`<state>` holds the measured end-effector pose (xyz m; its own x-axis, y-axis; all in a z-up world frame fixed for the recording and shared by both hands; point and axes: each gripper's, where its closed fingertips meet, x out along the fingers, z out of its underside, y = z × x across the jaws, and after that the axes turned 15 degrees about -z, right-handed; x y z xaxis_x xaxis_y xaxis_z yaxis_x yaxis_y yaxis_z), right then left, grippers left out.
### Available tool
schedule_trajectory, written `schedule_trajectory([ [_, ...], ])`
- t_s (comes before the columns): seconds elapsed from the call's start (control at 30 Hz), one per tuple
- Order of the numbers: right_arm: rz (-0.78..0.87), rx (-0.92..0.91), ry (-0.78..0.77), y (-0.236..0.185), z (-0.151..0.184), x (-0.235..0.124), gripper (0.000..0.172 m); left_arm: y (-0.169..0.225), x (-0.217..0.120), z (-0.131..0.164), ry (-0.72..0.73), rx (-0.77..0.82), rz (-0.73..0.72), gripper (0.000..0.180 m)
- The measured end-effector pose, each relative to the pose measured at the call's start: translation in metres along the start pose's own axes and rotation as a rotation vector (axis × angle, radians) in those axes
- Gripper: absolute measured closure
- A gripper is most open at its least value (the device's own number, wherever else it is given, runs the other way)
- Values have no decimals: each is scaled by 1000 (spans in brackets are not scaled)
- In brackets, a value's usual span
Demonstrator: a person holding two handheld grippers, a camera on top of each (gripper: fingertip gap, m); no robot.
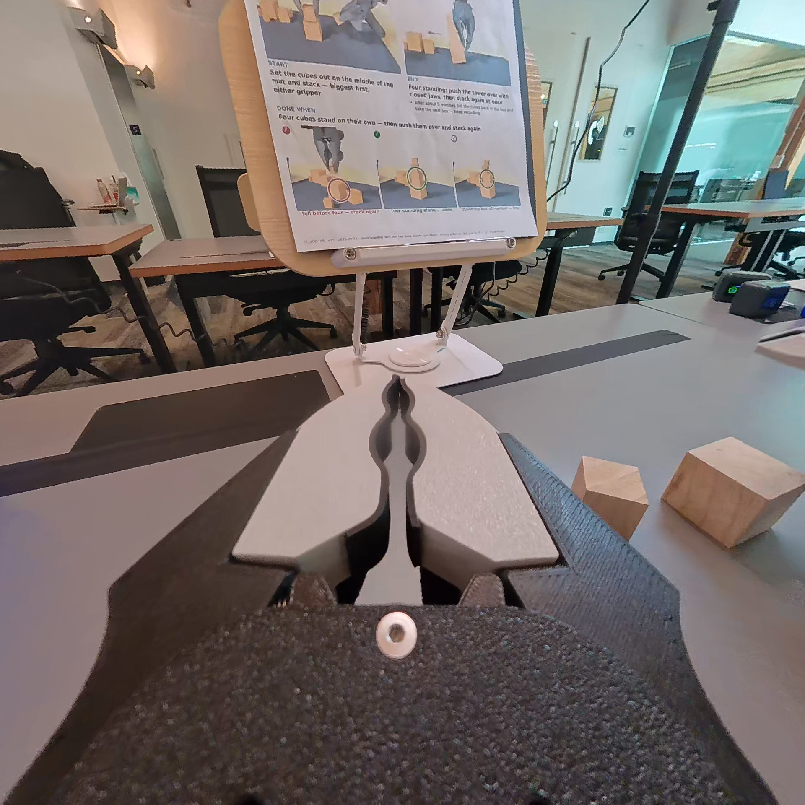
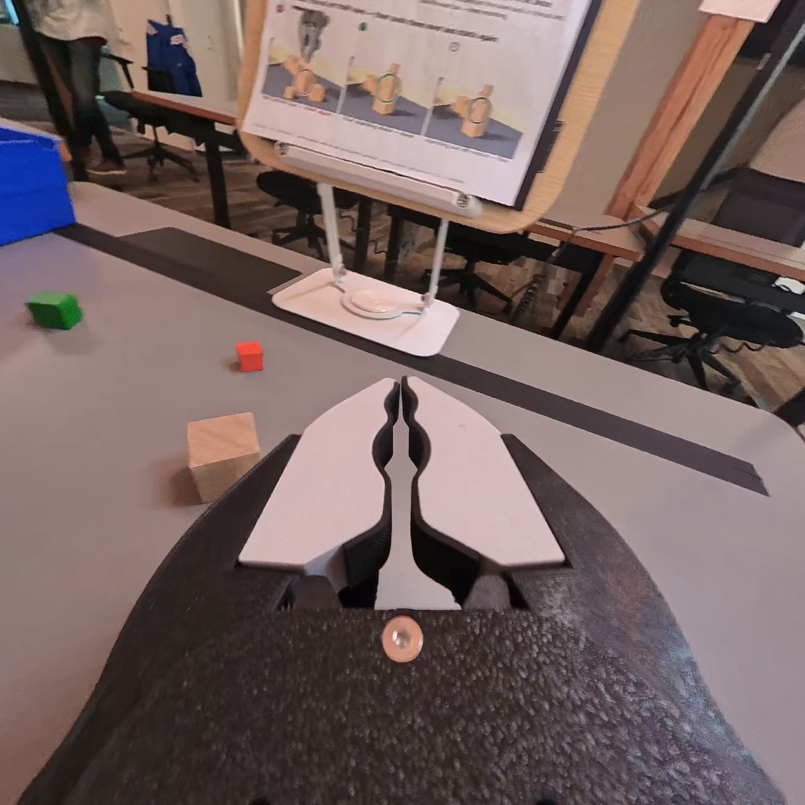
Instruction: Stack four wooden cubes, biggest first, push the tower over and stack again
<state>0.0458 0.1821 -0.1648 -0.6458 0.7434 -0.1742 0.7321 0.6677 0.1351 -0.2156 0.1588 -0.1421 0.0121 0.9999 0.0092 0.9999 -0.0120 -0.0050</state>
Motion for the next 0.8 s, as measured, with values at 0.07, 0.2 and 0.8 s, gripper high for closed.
schedule_trajectory([
  [0.07,33,36,19,15,1,-8,171,-1,1,3,-9,3,-3,180],
  [0.2,75,84,45,38,2,-21,171,0,3,8,-21,11,1,180],
  [0.8,63,73,190,61,-21,-44,159,84,-18,42,-175,44,444,169],
])
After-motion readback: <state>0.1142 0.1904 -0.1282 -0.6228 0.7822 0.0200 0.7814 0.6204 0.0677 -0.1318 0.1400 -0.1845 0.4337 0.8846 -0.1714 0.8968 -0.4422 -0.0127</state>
